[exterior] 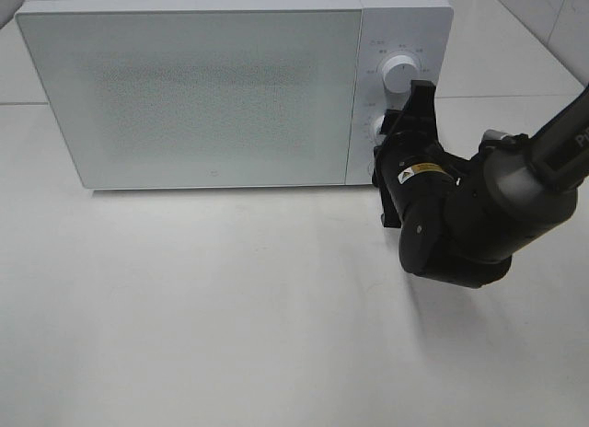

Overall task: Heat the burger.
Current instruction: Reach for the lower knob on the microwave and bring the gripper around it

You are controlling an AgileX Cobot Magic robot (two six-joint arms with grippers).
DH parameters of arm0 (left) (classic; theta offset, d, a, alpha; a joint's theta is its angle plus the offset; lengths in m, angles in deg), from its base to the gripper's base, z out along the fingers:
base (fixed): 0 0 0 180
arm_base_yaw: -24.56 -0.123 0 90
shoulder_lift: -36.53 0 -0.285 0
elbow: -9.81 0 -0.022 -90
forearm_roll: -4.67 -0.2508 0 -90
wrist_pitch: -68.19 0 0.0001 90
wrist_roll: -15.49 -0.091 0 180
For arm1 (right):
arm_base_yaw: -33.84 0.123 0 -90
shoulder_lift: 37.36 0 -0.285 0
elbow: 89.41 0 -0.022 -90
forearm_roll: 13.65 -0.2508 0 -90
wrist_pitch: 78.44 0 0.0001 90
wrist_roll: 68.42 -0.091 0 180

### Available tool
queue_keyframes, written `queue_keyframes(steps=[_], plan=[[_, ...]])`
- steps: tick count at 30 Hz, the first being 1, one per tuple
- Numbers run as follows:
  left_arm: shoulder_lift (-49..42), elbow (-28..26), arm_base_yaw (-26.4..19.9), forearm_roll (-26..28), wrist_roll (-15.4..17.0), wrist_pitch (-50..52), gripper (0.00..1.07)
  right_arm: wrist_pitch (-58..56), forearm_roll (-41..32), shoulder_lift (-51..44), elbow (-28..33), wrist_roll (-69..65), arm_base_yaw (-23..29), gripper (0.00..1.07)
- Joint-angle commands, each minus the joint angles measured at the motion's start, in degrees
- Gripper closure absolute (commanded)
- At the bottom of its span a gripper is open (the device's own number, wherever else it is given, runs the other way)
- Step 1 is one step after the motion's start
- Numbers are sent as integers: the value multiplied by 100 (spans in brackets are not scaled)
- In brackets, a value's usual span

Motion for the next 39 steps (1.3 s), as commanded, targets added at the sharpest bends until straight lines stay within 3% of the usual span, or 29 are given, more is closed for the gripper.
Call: queue_keyframes(steps=[1, 13, 22, 25, 27, 30, 31, 33, 35, 39], plan=[[-92, 17, -6, 6, 29, -6, 9, 1163, 882, -103, -252, -533, 6, 107], [-92, 17, -6, 6, 29, -6, 9, 1163, 808, -103, -252, -344, 6, 105], [-92, 17, -6, 6, 29, -6, 9, 1157, 321, -103, -252, -189, 6, 93], [-92, 17, -6, 6, 29, -6, 9, 1157, 206, -103, -252, -97, 6, 85], [-92, 17, -6, 6, 29, -6, 9, 1157, -57, -103, -252, 80, 6, 66], [-92, 17, -6, 6, 29, -6, 9, 1157, -103, -103, -252, 178, 6, 60], [-92, 17, -6, 6, 29, -6, 9, 1157, -218, -120, -223, 367, 6, 50], [-92, 17, -6, 6, 29, -6, 9, 1129, -258, -143, -195, 533, 6, 45], [-92, 17, -6, 6, 29, -6, 9, 1071, -281, -275, -63, 917, 6, 33], [-92, 17, -6, 6, 29, -6, 9, 544, -229, -521, 201, 1209, 6, 28]])
